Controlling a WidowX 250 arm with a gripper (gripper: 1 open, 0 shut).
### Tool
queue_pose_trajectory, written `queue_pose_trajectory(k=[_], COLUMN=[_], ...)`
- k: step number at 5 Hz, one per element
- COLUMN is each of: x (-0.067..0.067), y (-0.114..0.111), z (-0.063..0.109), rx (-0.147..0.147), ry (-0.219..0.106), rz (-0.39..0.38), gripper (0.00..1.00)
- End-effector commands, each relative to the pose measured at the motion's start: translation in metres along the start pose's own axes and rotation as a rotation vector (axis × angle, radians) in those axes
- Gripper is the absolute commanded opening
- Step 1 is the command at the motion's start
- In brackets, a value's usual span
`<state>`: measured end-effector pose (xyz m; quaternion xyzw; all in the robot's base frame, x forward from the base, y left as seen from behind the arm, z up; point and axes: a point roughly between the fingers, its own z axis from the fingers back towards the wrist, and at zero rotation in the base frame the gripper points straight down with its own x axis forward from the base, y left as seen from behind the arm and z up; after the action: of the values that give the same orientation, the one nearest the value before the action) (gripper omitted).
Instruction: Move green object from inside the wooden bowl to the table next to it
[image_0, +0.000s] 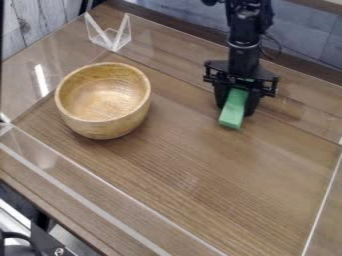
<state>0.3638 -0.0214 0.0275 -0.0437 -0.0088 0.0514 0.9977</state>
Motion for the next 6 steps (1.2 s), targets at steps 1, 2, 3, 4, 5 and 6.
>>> queue_pose_trajectory(k=[1,2,3,4,5,6], x=[0.011,0.012,0.014,0.016,0.019,0.021], y=[0.016,0.028,0.036,0.048,0.06,0.07], z=[0.044,0.054,0.058,0.061,0.063,0.064], rx=[-0.023,-0.028,-0.028,-0.031,-0.034,-0.045], ry=[-0.096,-0.106,-0.108,-0.107,-0.104,-0.094], rz=[-0.022,0.01,0.034,0.04,0.046,0.057], gripper=[0.0,0.0,0.0,0.0,0.0,0.0])
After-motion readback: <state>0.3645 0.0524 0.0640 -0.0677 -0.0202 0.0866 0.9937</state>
